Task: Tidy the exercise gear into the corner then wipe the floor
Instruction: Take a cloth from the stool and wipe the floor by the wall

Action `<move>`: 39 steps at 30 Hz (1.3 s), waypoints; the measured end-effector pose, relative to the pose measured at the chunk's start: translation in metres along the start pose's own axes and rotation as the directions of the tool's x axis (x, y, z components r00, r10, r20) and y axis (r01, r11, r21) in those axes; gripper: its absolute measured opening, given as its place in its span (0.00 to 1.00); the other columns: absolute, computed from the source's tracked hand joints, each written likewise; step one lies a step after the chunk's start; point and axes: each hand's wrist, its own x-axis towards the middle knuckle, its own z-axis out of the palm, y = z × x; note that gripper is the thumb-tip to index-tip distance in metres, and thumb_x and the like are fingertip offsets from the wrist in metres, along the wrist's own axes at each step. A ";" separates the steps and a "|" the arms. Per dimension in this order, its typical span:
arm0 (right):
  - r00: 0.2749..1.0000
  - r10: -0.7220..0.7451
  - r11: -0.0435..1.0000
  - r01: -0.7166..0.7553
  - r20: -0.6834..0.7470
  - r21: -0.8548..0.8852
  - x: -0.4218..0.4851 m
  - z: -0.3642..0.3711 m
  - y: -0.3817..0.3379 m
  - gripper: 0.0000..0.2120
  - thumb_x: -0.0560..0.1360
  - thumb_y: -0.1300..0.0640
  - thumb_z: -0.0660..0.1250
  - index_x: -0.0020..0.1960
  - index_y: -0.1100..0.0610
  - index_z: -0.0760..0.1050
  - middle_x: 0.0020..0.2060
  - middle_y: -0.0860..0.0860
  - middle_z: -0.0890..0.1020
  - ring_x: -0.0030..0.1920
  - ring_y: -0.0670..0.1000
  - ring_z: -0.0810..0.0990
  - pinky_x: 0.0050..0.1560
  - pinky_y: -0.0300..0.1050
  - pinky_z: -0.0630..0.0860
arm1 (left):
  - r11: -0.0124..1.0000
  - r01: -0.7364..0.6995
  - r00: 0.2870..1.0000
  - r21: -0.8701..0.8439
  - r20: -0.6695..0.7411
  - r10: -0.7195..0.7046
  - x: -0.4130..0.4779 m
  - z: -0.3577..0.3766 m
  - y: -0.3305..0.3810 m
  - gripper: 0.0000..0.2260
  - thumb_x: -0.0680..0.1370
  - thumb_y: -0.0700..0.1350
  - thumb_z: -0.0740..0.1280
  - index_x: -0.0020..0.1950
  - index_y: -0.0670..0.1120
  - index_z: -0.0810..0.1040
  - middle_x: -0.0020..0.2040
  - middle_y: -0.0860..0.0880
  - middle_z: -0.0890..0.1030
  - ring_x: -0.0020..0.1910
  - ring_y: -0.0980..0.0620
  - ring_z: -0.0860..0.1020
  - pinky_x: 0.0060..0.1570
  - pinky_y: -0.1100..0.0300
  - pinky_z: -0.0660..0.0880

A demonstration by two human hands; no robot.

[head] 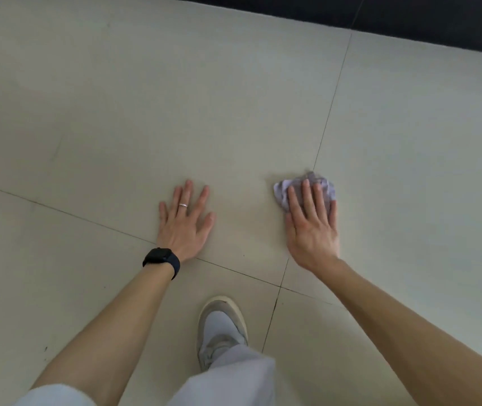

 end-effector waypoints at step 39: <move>0.868 -0.482 0.856 0.495 0.116 -0.150 0.157 -0.029 -0.008 0.25 0.84 0.45 0.50 0.81 0.46 0.52 0.80 0.48 0.53 0.80 0.51 0.50 0.77 0.59 0.53 | 1.000 -0.015 0.963 -0.010 -0.269 0.012 0.192 -0.063 0.025 0.30 0.79 0.67 0.47 0.79 0.64 0.43 0.81 0.53 0.41 0.80 0.51 0.43 0.76 0.39 0.44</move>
